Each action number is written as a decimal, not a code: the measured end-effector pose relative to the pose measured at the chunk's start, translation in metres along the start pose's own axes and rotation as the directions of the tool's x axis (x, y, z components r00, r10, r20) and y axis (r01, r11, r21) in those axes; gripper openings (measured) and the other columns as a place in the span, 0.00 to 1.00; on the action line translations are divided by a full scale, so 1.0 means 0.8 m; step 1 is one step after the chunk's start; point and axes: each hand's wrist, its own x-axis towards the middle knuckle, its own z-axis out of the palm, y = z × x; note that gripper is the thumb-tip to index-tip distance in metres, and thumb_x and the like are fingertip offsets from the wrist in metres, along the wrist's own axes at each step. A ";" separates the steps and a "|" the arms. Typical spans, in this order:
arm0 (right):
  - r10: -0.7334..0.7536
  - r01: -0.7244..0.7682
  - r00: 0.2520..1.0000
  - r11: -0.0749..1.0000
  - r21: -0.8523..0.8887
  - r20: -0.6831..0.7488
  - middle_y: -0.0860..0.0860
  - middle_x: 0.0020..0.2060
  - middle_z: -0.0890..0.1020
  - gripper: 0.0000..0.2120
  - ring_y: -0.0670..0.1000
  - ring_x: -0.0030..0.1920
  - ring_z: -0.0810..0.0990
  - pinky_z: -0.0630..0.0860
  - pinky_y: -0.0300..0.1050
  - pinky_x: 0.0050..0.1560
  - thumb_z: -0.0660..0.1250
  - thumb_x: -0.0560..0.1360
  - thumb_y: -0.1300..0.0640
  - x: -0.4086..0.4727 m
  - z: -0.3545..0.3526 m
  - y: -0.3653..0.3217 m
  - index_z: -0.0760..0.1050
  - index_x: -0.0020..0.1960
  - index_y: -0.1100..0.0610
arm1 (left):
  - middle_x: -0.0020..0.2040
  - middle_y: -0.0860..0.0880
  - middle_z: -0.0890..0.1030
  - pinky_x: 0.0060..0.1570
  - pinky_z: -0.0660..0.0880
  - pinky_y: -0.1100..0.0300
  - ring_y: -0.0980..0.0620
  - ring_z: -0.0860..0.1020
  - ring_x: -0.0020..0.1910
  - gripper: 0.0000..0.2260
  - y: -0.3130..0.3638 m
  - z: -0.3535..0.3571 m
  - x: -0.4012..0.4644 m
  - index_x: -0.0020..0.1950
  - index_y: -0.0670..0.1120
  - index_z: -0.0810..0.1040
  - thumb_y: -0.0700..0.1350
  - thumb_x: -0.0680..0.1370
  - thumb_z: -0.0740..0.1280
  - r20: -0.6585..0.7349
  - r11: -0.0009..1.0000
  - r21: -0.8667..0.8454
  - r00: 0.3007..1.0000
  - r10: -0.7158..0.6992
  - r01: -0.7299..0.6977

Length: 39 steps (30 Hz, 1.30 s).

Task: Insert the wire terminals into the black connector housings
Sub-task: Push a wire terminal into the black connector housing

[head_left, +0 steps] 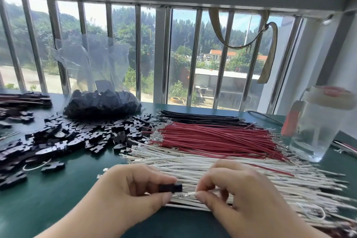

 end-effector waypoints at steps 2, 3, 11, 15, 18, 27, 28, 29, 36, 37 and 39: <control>0.011 -0.011 1.000 1.000 0.023 0.006 0.33 0.46 0.74 0.04 0.40 0.43 0.75 0.72 0.35 0.42 0.66 0.70 0.41 0.000 0.000 0.000 0.72 0.38 0.36 | 0.42 0.49 0.86 0.41 0.78 0.68 0.53 0.84 0.40 0.12 -0.003 -0.001 0.001 0.39 0.51 0.87 0.40 0.58 0.79 0.027 0.998 -0.050 0.999 -0.036 0.037; 0.019 -0.020 1.000 0.999 0.038 0.008 0.33 0.46 0.74 0.05 0.41 0.43 0.75 0.73 0.37 0.42 0.65 0.70 0.40 0.000 0.001 0.000 0.72 0.36 0.36 | 0.42 0.50 0.86 0.42 0.78 0.68 0.53 0.84 0.41 0.13 -0.005 -0.001 0.002 0.39 0.51 0.87 0.40 0.58 0.78 0.025 0.996 -0.070 0.999 -0.047 0.049; 0.017 -0.017 1.000 1.000 0.023 0.003 0.31 0.46 0.73 0.07 0.39 0.45 0.73 0.70 0.35 0.41 0.65 0.71 0.40 0.001 0.006 0.005 0.71 0.35 0.35 | 0.40 0.43 0.86 0.39 0.79 0.66 0.49 0.85 0.43 0.23 -0.005 0.002 0.002 0.43 0.50 0.86 0.25 0.59 0.75 0.039 0.985 -0.152 0.996 -0.075 0.080; 0.009 -0.008 1.000 0.999 0.047 -0.016 0.33 0.45 0.75 0.06 0.41 0.44 0.75 0.72 0.37 0.40 0.62 0.67 0.36 0.000 0.006 0.004 0.72 0.38 0.36 | 0.39 0.43 0.85 0.37 0.78 0.66 0.48 0.85 0.42 0.20 0.002 0.005 -0.001 0.41 0.46 0.86 0.31 0.52 0.77 0.064 0.983 -0.173 0.997 -0.052 0.063; 0.014 -0.012 1.000 0.996 0.088 -0.013 0.33 0.44 0.75 0.04 0.41 0.43 0.75 0.73 0.37 0.40 0.62 0.66 0.37 -0.001 0.008 0.001 0.72 0.36 0.35 | 0.38 0.43 0.85 0.37 0.79 0.65 0.47 0.85 0.42 0.19 0.002 0.006 -0.001 0.40 0.44 0.86 0.26 0.55 0.77 0.093 0.980 -0.175 0.993 -0.079 0.094; -0.071 0.075 0.997 0.993 0.096 -0.043 0.40 0.45 0.74 0.16 0.43 0.41 0.77 0.74 0.34 0.38 0.60 0.65 0.35 0.000 0.020 -0.003 0.72 0.50 0.38 | 0.38 0.41 0.85 0.36 0.78 0.66 0.48 0.85 0.39 0.18 0.003 0.011 -0.002 0.38 0.45 0.86 0.26 0.56 0.77 0.143 0.978 -0.170 0.985 -0.100 0.124; -0.073 0.079 0.996 0.990 0.121 -0.047 0.40 0.45 0.75 0.16 0.43 0.42 0.77 0.73 0.32 0.38 0.62 0.65 0.36 0.000 0.019 -0.002 0.73 0.50 0.38 | 0.39 0.41 0.85 0.37 0.79 0.66 0.48 0.85 0.40 0.18 0.002 0.010 -0.002 0.39 0.46 0.86 0.27 0.55 0.77 0.146 0.977 -0.174 0.985 -0.094 0.119; -0.081 0.088 0.995 0.987 0.138 -0.059 0.40 0.44 0.76 0.15 0.42 0.41 0.78 0.73 0.31 0.38 0.62 0.66 0.36 0.000 0.018 0.001 0.74 0.50 0.39 | 0.40 0.41 0.85 0.38 0.79 0.65 0.47 0.85 0.41 0.19 0.002 0.010 -0.002 0.40 0.46 0.86 0.29 0.54 0.77 0.151 0.975 -0.188 0.984 -0.093 0.122; -0.183 0.179 0.961 0.983 -0.040 -0.207 0.40 0.33 0.73 0.08 0.39 0.31 0.74 0.73 0.33 0.30 0.65 0.71 0.43 -0.002 0.010 0.003 0.79 0.39 0.46 | 0.37 0.32 0.82 0.29 0.80 0.56 0.41 0.83 0.34 0.33 -0.003 0.007 -0.002 0.45 0.40 0.85 0.43 0.41 0.85 0.277 0.844 -0.436 0.939 -0.205 0.312; -0.195 0.189 0.961 0.981 -0.048 -0.196 0.40 0.33 0.73 0.07 0.39 0.32 0.74 0.73 0.32 0.31 0.65 0.71 0.44 -0.002 0.011 0.002 0.78 0.39 0.45 | 0.35 0.32 0.81 0.28 0.79 0.56 0.42 0.82 0.32 0.33 -0.004 0.007 -0.001 0.44 0.38 0.85 0.42 0.40 0.85 0.271 0.840 -0.434 0.937 -0.222 0.325; -0.205 0.200 0.966 0.979 -0.043 -0.157 0.40 0.35 0.74 0.07 0.38 0.33 0.74 0.73 0.31 0.33 0.64 0.72 0.44 -0.002 0.015 0.001 0.78 0.40 0.45 | 0.33 0.33 0.81 0.27 0.79 0.56 0.42 0.82 0.31 0.32 -0.006 0.007 0.000 0.42 0.35 0.84 0.42 0.40 0.84 0.258 0.854 -0.392 0.932 -0.254 0.342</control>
